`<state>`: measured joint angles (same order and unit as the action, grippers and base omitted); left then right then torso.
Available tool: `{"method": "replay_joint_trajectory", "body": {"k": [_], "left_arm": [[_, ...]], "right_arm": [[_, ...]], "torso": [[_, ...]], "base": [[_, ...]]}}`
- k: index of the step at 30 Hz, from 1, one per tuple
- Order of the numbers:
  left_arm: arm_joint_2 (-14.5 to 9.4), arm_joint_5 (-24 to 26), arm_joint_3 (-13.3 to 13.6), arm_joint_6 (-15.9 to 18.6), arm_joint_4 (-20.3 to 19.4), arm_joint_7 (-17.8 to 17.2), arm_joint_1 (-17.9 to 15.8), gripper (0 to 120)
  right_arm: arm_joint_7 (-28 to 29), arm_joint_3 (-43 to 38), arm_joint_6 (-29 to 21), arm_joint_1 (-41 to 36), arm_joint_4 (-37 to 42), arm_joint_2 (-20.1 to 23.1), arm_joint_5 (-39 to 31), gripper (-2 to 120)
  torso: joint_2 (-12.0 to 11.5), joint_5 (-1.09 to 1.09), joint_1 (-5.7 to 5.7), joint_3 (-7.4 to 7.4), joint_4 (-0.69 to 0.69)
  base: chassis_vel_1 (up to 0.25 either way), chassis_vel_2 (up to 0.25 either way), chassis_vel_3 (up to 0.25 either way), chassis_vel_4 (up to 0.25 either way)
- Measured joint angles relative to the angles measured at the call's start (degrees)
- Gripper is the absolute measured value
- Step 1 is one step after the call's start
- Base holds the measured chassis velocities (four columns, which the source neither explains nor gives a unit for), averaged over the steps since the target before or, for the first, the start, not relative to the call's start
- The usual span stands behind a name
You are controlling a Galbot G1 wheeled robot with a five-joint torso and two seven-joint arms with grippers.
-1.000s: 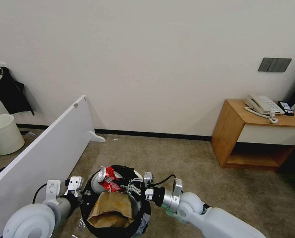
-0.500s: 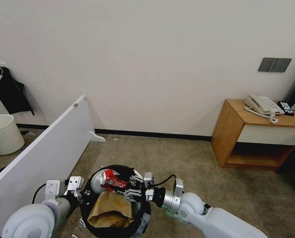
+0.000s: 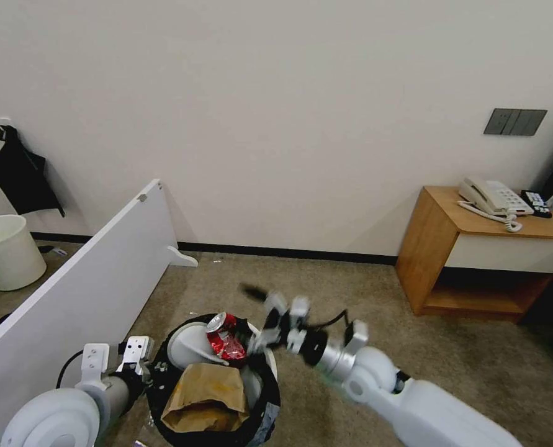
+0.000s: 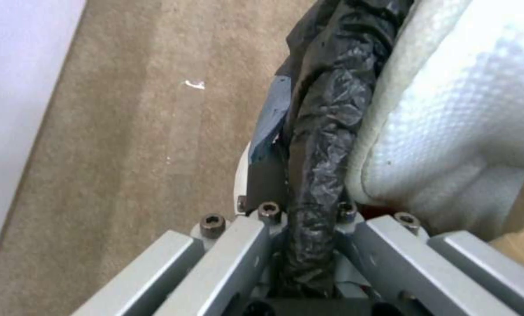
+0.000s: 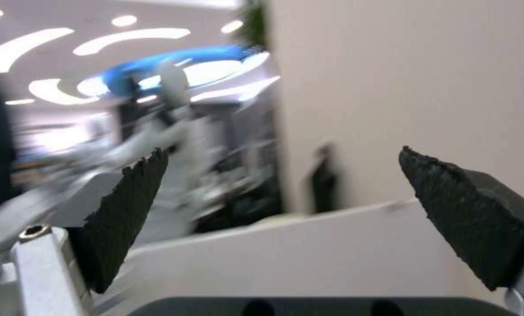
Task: Pick up the trash bin, then pick up the garbage from the floor and place it into the trash bin.
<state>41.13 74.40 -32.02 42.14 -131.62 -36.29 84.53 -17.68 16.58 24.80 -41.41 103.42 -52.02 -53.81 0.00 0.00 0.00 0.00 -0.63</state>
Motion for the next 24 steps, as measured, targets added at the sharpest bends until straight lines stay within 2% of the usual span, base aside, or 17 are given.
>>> {"method": "replay_joint_trajectory", "body": {"k": [2,3,5,6,7,8,9,11,12,14,17,19,24], "left_arm": [[0.22,-0.24,-0.70,0.00,-0.29,0.18,0.50,0],[0.22,-0.24,-0.70,0.00,-0.29,0.18,0.50,0],[0.64,-0.53,-1.65,0.00,-0.74,0.44,1.17,0],[0.64,-0.53,-1.65,0.00,-0.74,0.44,1.17,0],[1.01,-0.87,-2.12,0.00,-0.98,0.51,1.47,0],[1.31,-1.10,-2.39,0.00,-1.12,0.51,1.64,0],[1.31,-1.10,-2.39,0.00,-1.12,0.51,1.64,0],[1.76,-1.47,-2.63,0.00,-1.20,0.68,1.84,0],[1.76,-1.47,-2.63,0.00,-1.20,0.68,1.84,0],[1.99,-1.71,-2.82,0.00,-0.98,0.98,1.64,0],[2.23,-1.71,-2.94,0.00,-0.91,1.03,1.39,0],[2.67,-1.68,-2.83,0.00,-0.86,1.10,1.00,0],[3.27,-2.27,-2.73,0.00,-1.09,1.46,1.33,0]], "right_arm": [[7.07,-2.07,1.63,-1.78,1.19,1.09,2.28,100],[7.07,-2.07,1.63,-1.78,1.19,1.09,2.28,100],[16.69,-5.01,3.07,-5.12,2.00,2.17,6.16,100],[16.69,-5.01,3.07,-5.12,2.00,2.17,6.16,100],[20.29,-7.51,2.87,-7.35,2.18,2.68,8.44,100],[23.54,-10.63,1.40,-9.80,2.30,3.19,11.07,100],[23.54,-10.63,1.40,-9.80,2.30,3.19,11.07,100],[32.12,-16.95,-3.42,-14.43,3.65,3.32,15.59,100],[32.12,-16.95,-3.42,-14.43,3.65,3.32,15.59,100],[37.43,-20.17,-5.06,-16.76,4.64,2.76,18.56,100],[40.22,-21.91,-6.12,-18.23,5.48,2.18,20.14,100],[44.56,-25.19,-8.25,-22.27,8.05,0.81,22.64,100],[45.21,-29.81,-8.89,-28.55,9.31,-0.17,26.76,100]], "torso": [[0.00,-0.01,0.00,0.00,-0.01],[0.00,-0.01,0.00,0.00,-0.01],[0.00,0.01,0.00,0.00,-0.05],[0.00,0.01,0.00,0.00,-0.05],[0.00,0.02,0.00,0.00,0.02],[0.00,0.00,0.00,0.00,0.00],[0.00,0.00,0.00,0.00,0.00],[0.00,0.02,0.00,0.00,-0.04],[0.00,0.02,0.00,0.00,-0.04],[0.00,0.01,0.00,0.00,0.00],[0.00,0.01,0.00,0.00,0.00],[0.00,0.00,0.00,0.00,-0.01],[0.00,-0.01,0.00,0.00,-0.02]], "base": [[0.000,0.000,0.000,0.000],[0.000,0.000,0.000,0.000],[0.000,0.000,0.000,0.000],[0.000,0.000,0.000,0.000],[0.000,0.000,0.000,0.000],[0.000,0.000,0.000,0.000],[0.000,0.000,0.000,0.000],[0.000,0.000,0.000,0.000],[0.000,0.000,0.000,0.000],[0.000,0.000,0.000,0.000],[0.000,0.000,0.000,0.000],[0.000,0.000,0.000,0.000],[0.000,0.000,0.000,0.000]]}}
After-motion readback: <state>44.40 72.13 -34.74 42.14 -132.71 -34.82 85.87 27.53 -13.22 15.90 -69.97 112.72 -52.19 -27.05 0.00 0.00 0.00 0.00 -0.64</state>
